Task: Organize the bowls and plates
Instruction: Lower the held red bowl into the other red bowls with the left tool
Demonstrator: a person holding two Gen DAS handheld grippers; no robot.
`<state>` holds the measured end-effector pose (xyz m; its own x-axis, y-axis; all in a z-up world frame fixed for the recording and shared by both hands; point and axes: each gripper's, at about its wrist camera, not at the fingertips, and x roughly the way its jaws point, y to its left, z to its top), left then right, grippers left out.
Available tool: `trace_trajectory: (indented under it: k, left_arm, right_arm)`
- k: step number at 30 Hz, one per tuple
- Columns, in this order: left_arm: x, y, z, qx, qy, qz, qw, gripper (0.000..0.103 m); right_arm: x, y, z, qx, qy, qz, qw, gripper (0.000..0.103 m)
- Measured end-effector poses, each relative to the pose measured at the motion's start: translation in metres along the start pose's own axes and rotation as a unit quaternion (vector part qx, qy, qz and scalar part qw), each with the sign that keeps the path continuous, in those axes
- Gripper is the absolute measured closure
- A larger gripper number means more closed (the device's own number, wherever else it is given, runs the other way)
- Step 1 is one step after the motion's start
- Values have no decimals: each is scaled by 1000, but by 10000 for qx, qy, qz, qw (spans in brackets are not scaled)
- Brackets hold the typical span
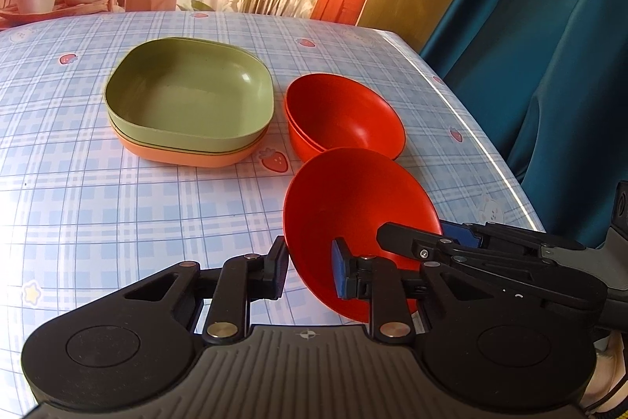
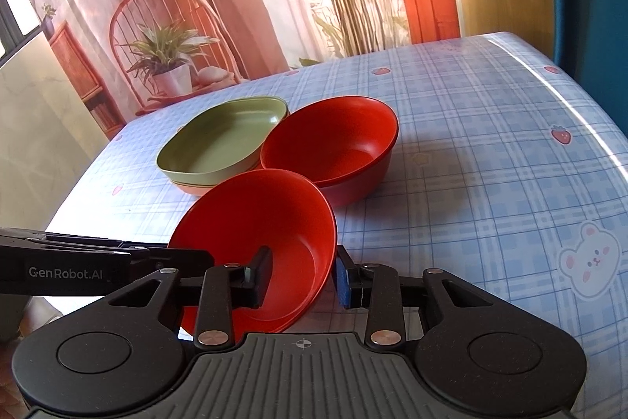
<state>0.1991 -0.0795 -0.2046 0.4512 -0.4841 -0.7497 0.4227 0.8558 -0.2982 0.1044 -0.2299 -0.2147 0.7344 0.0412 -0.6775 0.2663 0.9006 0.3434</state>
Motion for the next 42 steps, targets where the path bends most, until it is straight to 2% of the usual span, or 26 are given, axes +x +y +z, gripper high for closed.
trace_trajectory:
  k: [22, 42]
  left_arm:
    - [-6, -1, 16, 76, -313, -65, 9995, 78]
    - [-9, -7, 29, 91, -442, -191, 9988, 78]
  right_arm:
    - [-5, 3, 16, -39, -236, 57, 9997, 73]
    - [-9, -5, 31, 64, -473, 76, 9988, 73]
